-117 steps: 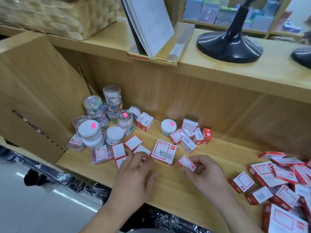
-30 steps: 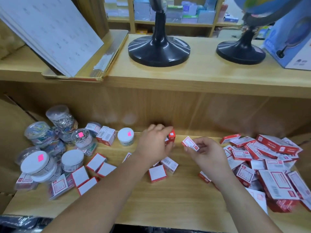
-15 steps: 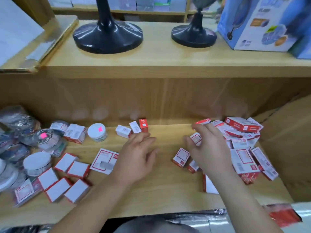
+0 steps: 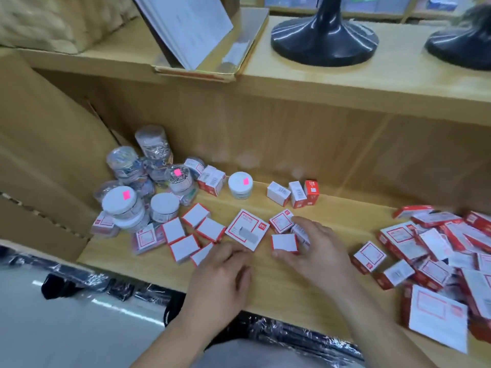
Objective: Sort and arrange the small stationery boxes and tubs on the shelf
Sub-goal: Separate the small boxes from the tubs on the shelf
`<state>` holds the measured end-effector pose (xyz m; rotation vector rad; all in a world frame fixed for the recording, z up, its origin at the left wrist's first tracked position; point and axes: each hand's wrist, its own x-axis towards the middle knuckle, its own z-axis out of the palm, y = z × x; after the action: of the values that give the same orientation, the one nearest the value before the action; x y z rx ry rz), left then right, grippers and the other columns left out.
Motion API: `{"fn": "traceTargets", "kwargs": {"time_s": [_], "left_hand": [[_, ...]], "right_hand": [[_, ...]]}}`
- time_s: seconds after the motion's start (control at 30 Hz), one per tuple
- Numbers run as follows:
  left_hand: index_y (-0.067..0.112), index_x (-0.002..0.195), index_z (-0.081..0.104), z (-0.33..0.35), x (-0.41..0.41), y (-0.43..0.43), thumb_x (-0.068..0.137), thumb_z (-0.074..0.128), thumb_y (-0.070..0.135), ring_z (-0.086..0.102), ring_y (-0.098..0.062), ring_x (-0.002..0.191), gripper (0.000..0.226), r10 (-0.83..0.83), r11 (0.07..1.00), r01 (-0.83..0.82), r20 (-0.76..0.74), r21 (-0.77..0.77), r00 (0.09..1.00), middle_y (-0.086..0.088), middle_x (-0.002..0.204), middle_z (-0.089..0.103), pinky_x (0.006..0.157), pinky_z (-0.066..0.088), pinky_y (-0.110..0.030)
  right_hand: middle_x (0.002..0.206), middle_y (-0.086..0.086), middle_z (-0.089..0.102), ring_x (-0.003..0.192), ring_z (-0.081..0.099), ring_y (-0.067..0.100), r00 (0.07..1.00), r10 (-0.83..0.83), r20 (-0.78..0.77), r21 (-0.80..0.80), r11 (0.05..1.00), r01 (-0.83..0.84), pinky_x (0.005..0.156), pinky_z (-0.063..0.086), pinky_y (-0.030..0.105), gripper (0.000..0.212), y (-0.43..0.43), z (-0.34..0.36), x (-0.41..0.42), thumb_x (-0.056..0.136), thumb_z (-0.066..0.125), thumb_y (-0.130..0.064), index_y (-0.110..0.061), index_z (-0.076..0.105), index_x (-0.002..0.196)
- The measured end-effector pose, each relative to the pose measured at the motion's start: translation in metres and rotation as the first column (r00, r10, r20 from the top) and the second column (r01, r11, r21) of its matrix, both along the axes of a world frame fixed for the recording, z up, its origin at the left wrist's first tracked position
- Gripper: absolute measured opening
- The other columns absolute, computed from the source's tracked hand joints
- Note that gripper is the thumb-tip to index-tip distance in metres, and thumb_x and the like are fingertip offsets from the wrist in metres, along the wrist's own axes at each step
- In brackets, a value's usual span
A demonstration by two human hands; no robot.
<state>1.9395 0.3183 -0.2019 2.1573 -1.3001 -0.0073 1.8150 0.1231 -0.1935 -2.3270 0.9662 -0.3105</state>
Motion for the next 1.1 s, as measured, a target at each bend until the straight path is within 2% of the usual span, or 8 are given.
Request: {"fn": "traceTargets", "kwargs": {"time_s": [0.17, 0.3, 0.4, 0.53, 0.77, 0.9, 1.0, 1.1], "left_hand": [[0.022, 0.115, 0.068, 0.016, 0.028, -0.040, 0.076, 0.066, 0.055, 0.054, -0.033, 0.120, 0.052, 0.048, 0.964, -0.109, 0.243, 0.243, 0.969, -0.005, 0.121, 0.065, 0.098, 0.043, -0.047], [0.021, 0.123, 0.064, 0.010, 0.042, -0.060, 0.071, 0.053, 0.067, 0.052, -0.036, 0.117, 0.071, 0.030, 0.890, -0.128, 0.225, 0.438, 0.974, -0.009, 0.104, 0.070, 0.108, 0.035, -0.052], [0.022, 0.119, 0.066, 0.020, 0.050, -0.056, 0.070, 0.059, 0.057, 0.057, -0.032, 0.101, 0.061, 0.060, 0.949, -0.109, 0.171, 0.295, 0.983, -0.004, 0.101, 0.068, 0.097, 0.045, -0.046], [0.024, 0.122, 0.064, 0.036, 0.056, -0.039, 0.071, 0.074, 0.051, 0.060, -0.027, 0.095, 0.058, 0.114, 0.992, -0.117, 0.074, 0.043, 0.991, 0.003, 0.112, 0.066, 0.082, 0.051, -0.038], [0.025, 0.124, 0.065, 0.036, 0.061, -0.023, 0.071, 0.074, 0.056, 0.059, -0.022, 0.105, 0.062, 0.154, 0.987, -0.154, 0.005, 0.043, 0.988, 0.009, 0.116, 0.065, 0.082, 0.053, -0.035], [0.026, 0.123, 0.066, 0.037, 0.064, -0.028, 0.071, 0.074, 0.056, 0.058, -0.019, 0.105, 0.061, 0.173, 0.985, -0.174, 0.007, 0.024, 0.985, 0.010, 0.117, 0.065, 0.081, 0.050, -0.032], [0.025, 0.122, 0.068, 0.039, 0.066, -0.032, 0.071, 0.071, 0.056, 0.058, -0.016, 0.105, 0.060, 0.182, 0.983, -0.183, -0.032, -0.022, 0.983, 0.010, 0.116, 0.066, 0.081, 0.049, -0.029], [0.024, 0.119, 0.068, 0.036, 0.067, -0.032, 0.071, 0.076, 0.053, 0.059, -0.016, 0.104, 0.057, 0.179, 0.982, -0.182, -0.052, -0.044, 0.982, 0.010, 0.115, 0.066, 0.081, 0.051, -0.032]], "right_hand": [[0.121, -0.016, 0.065, 0.115, 0.058, 0.014, 1.000, -0.015, 0.011, -0.005, 1.000, 0.015, 0.093, 0.048, 0.030, 0.077, 0.003, 0.003, -0.001, 0.060, 0.074, -0.067, -0.040, 0.057, 0.131], [0.136, -0.008, 0.051, 0.128, 0.049, 0.016, 0.997, -0.043, 0.061, 0.017, 0.999, 0.042, 0.101, 0.044, 0.028, 0.087, 0.009, 0.000, -0.004, 0.054, 0.063, -0.065, -0.041, 0.055, 0.136], [0.154, -0.006, 0.023, 0.139, 0.031, 0.017, 1.000, -0.005, 0.008, 0.112, 0.994, 0.005, 0.108, 0.038, 0.031, 0.108, -0.006, 0.006, -0.002, 0.051, 0.075, -0.066, -0.046, 0.037, 0.149], [0.139, -0.012, 0.053, 0.125, 0.039, 0.015, 0.992, 0.083, -0.094, 0.155, 0.986, -0.068, 0.096, 0.034, 0.025, 0.114, -0.020, 0.009, 0.010, 0.055, 0.090, -0.058, -0.039, 0.034, 0.153], [0.122, -0.025, 0.061, 0.116, 0.053, 0.003, 0.979, 0.161, 0.129, 0.191, 0.964, -0.183, 0.101, 0.045, 0.028, 0.087, 0.021, 0.005, 0.055, 0.058, 0.091, -0.049, -0.040, 0.055, 0.137], [0.106, -0.021, 0.057, 0.101, 0.059, 0.005, 0.949, -0.132, 0.286, 0.021, 0.991, 0.132, 0.084, 0.048, 0.026, 0.040, -0.003, 0.015, 0.052, 0.077, 0.080, -0.045, -0.033, 0.069, 0.113], [0.115, -0.003, 0.053, 0.110, 0.054, 0.021, 0.951, -0.257, 0.170, -0.138, 0.950, 0.282, 0.094, 0.041, 0.027, 0.053, -0.045, 0.016, 0.047, 0.078, 0.079, -0.046, -0.030, 0.064, 0.127], [0.125, -0.007, 0.041, 0.114, 0.057, 0.014, 0.984, -0.173, 0.033, 0.105, 0.980, 0.168, 0.102, 0.047, 0.035, 0.066, -0.053, 0.010, 0.057, 0.078, 0.077, -0.053, -0.035, 0.055, 0.137]]}}
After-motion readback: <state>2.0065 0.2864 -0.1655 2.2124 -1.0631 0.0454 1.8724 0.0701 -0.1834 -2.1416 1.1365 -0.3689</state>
